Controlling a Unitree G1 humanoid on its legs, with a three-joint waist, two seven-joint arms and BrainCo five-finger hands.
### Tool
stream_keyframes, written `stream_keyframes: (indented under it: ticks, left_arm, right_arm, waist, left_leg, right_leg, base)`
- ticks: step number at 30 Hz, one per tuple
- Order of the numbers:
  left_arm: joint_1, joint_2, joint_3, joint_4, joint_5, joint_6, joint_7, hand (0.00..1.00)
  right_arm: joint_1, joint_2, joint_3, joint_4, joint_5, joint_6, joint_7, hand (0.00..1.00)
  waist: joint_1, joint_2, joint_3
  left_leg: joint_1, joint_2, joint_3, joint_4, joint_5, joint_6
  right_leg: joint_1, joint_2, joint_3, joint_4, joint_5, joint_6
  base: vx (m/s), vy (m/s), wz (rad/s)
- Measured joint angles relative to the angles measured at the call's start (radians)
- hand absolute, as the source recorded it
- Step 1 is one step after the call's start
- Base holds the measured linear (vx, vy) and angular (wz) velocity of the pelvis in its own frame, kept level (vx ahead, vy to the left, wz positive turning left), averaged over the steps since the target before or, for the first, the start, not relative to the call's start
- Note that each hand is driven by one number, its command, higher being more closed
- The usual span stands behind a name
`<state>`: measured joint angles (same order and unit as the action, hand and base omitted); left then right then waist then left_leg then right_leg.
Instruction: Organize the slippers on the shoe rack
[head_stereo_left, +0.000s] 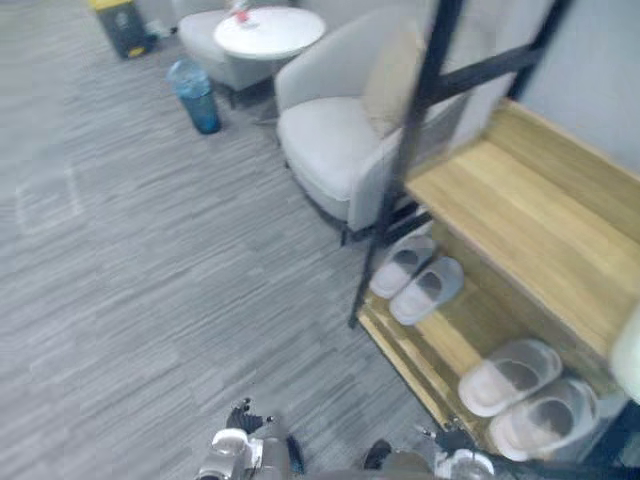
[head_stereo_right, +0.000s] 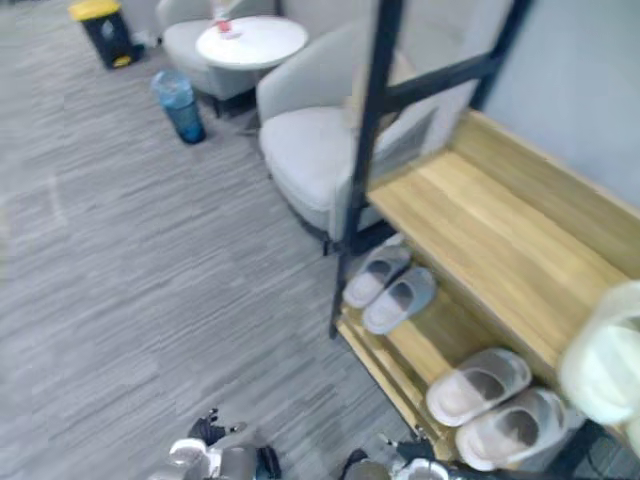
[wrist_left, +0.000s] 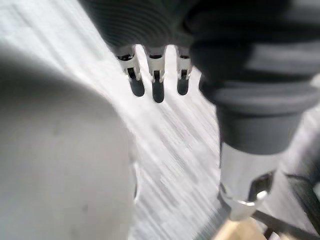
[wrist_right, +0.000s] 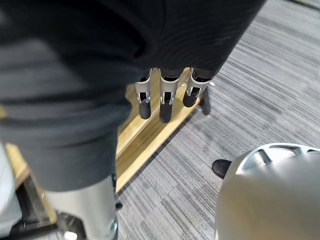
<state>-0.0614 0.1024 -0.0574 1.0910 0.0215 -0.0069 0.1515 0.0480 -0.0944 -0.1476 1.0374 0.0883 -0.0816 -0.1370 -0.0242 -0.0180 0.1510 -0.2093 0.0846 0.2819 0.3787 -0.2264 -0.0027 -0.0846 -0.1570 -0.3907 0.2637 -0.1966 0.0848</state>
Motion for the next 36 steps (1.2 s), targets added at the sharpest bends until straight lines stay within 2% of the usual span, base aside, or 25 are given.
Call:
stream_keyframes:
  ticks: [1,3,5,6,8,11,12,13,14,16,17,19,20,21,22,23,24,26,28,29,30,31,32,34,36]
  left_arm:
    - [0.002,0.006,-0.009,-0.001,-0.003,0.0,0.0,0.0]
    - [0.005,0.001,-0.013,0.0,-0.004,0.001,0.001,0.0]
    - [0.012,0.0,-0.032,-0.001,-0.007,0.001,0.002,0.0]
    - [0.011,0.006,-0.042,-0.002,-0.011,0.001,0.002,0.0]
    - [0.015,0.02,-0.04,-0.014,-0.026,0.001,0.003,0.0]
    - [0.018,0.016,-0.036,-0.017,-0.028,0.001,0.003,0.0]
    - [0.019,0.008,-0.023,-0.017,-0.032,0.0,0.003,0.0]
    - [0.02,0.007,-0.014,-0.017,-0.032,-0.001,0.001,0.0]
    - [0.026,-0.006,-0.005,-0.011,-0.032,-0.001,0.002,0.0]
    - [0.034,-0.035,0.01,-0.008,-0.023,-0.006,-0.001,0.0]
    - [0.036,-0.048,0.041,-0.008,-0.02,-0.006,-0.001,0.0]
    - [0.035,-0.066,0.104,-0.038,-0.02,-0.005,-0.001,0.0]
    - [0.035,-0.072,0.116,-0.051,-0.021,-0.006,0.0,0.0]
    - [0.036,-0.079,0.116,-0.075,-0.021,-0.008,0.0,0.0]
    - [0.035,-0.082,0.115,-0.085,-0.021,-0.009,0.0,0.0]
    - [0.033,-0.091,0.115,-0.097,-0.021,-0.009,0.0,0.0]
    - [0.032,-0.095,0.115,-0.099,-0.021,-0.009,0.0,0.0]
    - [0.022,-0.099,0.107,-0.097,-0.021,-0.008,0.001,0.0]
    - [0.019,-0.099,0.09,-0.094,-0.022,-0.009,0.002,0.0]
    - [0.024,-0.093,0.078,-0.082,-0.022,-0.01,0.003,0.0]
    - [0.019,-0.081,0.078,-0.076,-0.022,-0.01,0.002,0.0]
    - [0.017,-0.078,0.079,-0.071,-0.022,-0.009,0.003,0.0]
    - [0.014,-0.08,0.078,-0.058,-0.022,-0.01,0.003,0.0]
    - [0.011,-0.073,0.077,-0.031,-0.022,-0.007,0.003,0.0]
    - [0.009,-0.065,0.079,-0.017,-0.023,0.003,0.004,0.0]
  right_arm:
    - [0.002,0.012,-0.005,0.001,0.0,0.005,0.0,0.0]
    - [-0.004,0.01,0.004,0.0,0.0,0.009,0.0,0.0]
    - [-0.036,0.012,0.018,0.0,-0.001,0.011,0.002,0.0]
    - [-0.047,0.015,0.043,0.0,-0.002,0.011,0.004,0.0]
    - [-0.065,0.019,0.084,0.003,-0.006,0.011,0.009,0.0]
    - [-0.074,0.015,0.095,0.003,-0.003,0.009,0.009,0.0]
    - [-0.081,0.015,0.096,0.0,-0.002,0.007,0.009,0.0]
    - [-0.08,0.015,0.098,0.001,-0.001,0.007,0.009,0.0]
    - [-0.074,0.011,0.097,0.004,-0.002,0.003,0.009,0.0]
    - [-0.074,0.012,0.08,0.012,-0.004,0.004,0.008,0.0]
    - [-0.074,0.019,0.071,0.01,-0.003,0.009,0.008,0.0]
    - [-0.06,0.033,0.078,-0.003,-0.004,0.015,0.006,0.0]
    - [-0.058,0.034,0.083,-0.006,-0.003,0.015,0.004,0.0]
    - [-0.047,0.036,0.095,-0.011,-0.003,0.014,0.001,0.0]
    - [-0.037,0.04,0.107,-0.022,-0.003,0.015,0.0,0.0]
    - [-0.027,0.042,0.113,-0.041,-0.002,0.016,-0.001,0.0]
    - [-0.027,0.042,0.11,-0.045,0.0,0.014,-0.003,0.0]
    - [-0.013,0.039,0.109,-0.04,0.0,0.017,-0.006,0.0]
    - [-0.014,0.028,0.109,-0.033,0.0,0.019,-0.006,0.0]
    - [-0.031,0.015,0.11,-0.006,-0.001,0.022,-0.004,0.0]
    - [-0.047,0.018,0.109,0.019,-0.001,0.027,-0.004,0.0]
    - [-0.048,0.02,0.108,0.046,-0.009,0.032,-0.004,0.0]
    - [-0.052,0.017,0.11,0.052,-0.01,0.036,-0.003,0.0]
    - [-0.052,0.027,0.089,0.039,-0.014,0.039,0.001,0.0]
    - [-0.068,0.033,0.075,0.037,-0.014,0.04,0.001,0.0]
  waist:
    - [0.005,-0.014,-0.002]
    - [0.006,-0.015,-0.002]
    - [0.004,-0.002,0.003]
    - [0.001,0.001,0.005]
    - [0.0,0.003,0.006]
    - [-0.004,0.011,0.013]
    - [-0.027,0.01,0.016]
    - [-0.029,0.007,0.016]
    - [-0.036,0.004,0.014]
    - [-0.021,0.018,0.0]
    - [-0.021,0.024,0.006]
    - [-0.021,0.024,0.022]
    - [-0.017,0.021,0.025]
    - [-0.001,0.017,0.021]
    - [0.009,0.003,0.013]
    - [0.012,0.007,0.009]
    - [0.012,0.009,0.01]
    - [0.018,0.009,0.01]
    - [0.029,0.024,0.0]
    - [0.036,0.035,-0.007]
    - [0.034,0.025,-0.01]
    - [0.032,0.007,-0.02]
    - [0.034,0.006,-0.021]
    - [0.008,-0.012,-0.014]
    - [-0.01,-0.022,0.001]
  left_leg:
    - [0.0,-0.04,-0.029,-0.002,-0.001,0.009]
    - [0.01,-0.09,-0.053,0.017,-0.028,0.037]
    - [0.039,-0.125,-0.088,0.007,-0.033,0.048]
    - [0.052,-0.13,-0.111,-0.002,-0.033,0.048]
    - [0.103,-0.138,-0.165,-0.069,-0.017,0.061]
    - [0.187,-0.134,-0.258,-0.184,0.019,0.053]
    - [0.227,-0.128,-0.325,-0.226,0.024,0.043]
    - [0.232,-0.132,-0.347,-0.23,0.022,0.039]
    - [0.245,-0.131,-0.389,-0.225,0.007,0.017]
    - [0.238,-0.107,-0.395,-0.186,-0.017,-0.023]
    - [0.209,-0.095,-0.369,-0.103,-0.037,-0.06]
    - [0.101,-0.039,-0.244,0.211,-0.056,-0.137]
    - [0.07,-0.006,-0.187,0.311,-0.058,-0.134]
    - [0.015,0.063,-0.087,0.421,-0.052,-0.113]
    - [-0.018,0.09,-0.031,0.434,-0.042,-0.094]
    - [-0.063,0.13,0.024,0.419,-0.037,-0.075]
    - [-0.085,0.141,0.054,0.39,-0.037,-0.061]
    - [-0.109,0.108,0.126,0.184,-0.008,-0.04]
    - [-0.104,0.056,0.121,-0.007,0.075,-0.047]
    - [-0.114,0.032,0.103,-0.042,0.144,0.029]
    - [-0.122,0.002,0.095,-0.016,0.125,0.058]
    - [-0.111,-0.032,0.088,-0.009,0.085,0.057]
    - [-0.098,-0.054,0.082,-0.016,0.069,0.063]
    - [-0.024,-0.121,0.044,-0.064,0.052,0.063]
    - [0.065,-0.137,0.009,-0.094,0.029,0.067]
  right_leg:
    - [0.0,-0.03,-0.003,0.039,-0.025,0.015]
    - [-0.009,-0.094,0.012,0.153,-0.064,0.046]
    - [-0.097,-0.134,0.104,0.373,-0.063,0.02]
    - [-0.125,-0.112,0.154,0.434,-0.081,0.011]
    - [-0.17,-0.01,0.257,0.452,-0.119,0.017]
    - [-0.213,0.113,0.313,0.286,-0.111,-0.005]
    - [-0.227,0.156,0.359,0.126,-0.04,-0.006]
    - [-0.221,0.155,0.368,0.095,0.014,-0.017]
    - [-0.193,0.156,0.358,0.088,0.06,-0.084]
    - [-0.184,0.156,0.296,0.109,0.028,-0.129]
    - [-0.155,0.155,0.271,0.104,0.021,-0.143]
    - [-0.048,0.16,0.227,0.058,0.007,-0.165]
    - [-0.011,0.16,0.211,0.049,0.0,-0.173]
    - [0.043,0.155,0.176,0.024,-0.01,-0.172]
    - [0.068,0.141,0.154,-0.001,-0.031,-0.165]
    - [0.097,0.134,0.111,-0.033,-0.042,-0.157]
    - [0.116,0.128,0.084,-0.047,-0.046,-0.15]
    - [0.171,0.095,0.005,-0.085,-0.064,-0.115]
    - [0.198,0.091,-0.036,-0.115,-0.076,-0.083]
    - [0.204,0.088,-0.046,-0.108,-0.106,-0.051]
    - [0.216,0.059,-0.048,-0.088,-0.133,-0.027]
    - [0.214,0.027,-0.031,-0.038,-0.149,-0.005]
    - [0.19,-0.001,0.001,0.038,-0.151,-0.001]
    - [0.032,-0.081,0.146,0.46,-0.113,0.016]
    - [-0.056,-0.068,0.226,0.67,-0.117,0.011]
  base:
    - [0.13,0.119,0.91]
    - [0.17,0.16,0.73]
    - [0.18,0.179,0.6]
    - [0.21,0.1,0.69]
    - [0.21,-0.008,0.71]
    - [0.26,-0.12,0.9]
    - [0.29,-0.16,1.24]
    - [0.3,-0.197,1.4]
    - [0.26,-0.181,0.81]
    - [0.37,-0.186,0.77]
    - [0.38,-0.153,0.84]
    - [0.34,-0.141,0.84]
    - [0.35,-0.133,0.77]
    - [0.27,-0.09,0.65]
    - [0.23,-0.083,0.82]
    - [0.18,-0.055,0.77]
    - [0.21,-0.031,1.05]
    - [0.25,0.047,1.13]
    - [0.3,0.139,0.76]
    - [0.32,0.189,0.61]
    - [0.44,0.228,0.55]
    - [0.36,0.124,0.43]
    - [0.48,0.187,0.45]
    - [0.5,0.196,0.74]
    - [0.48,0.089,0.59]
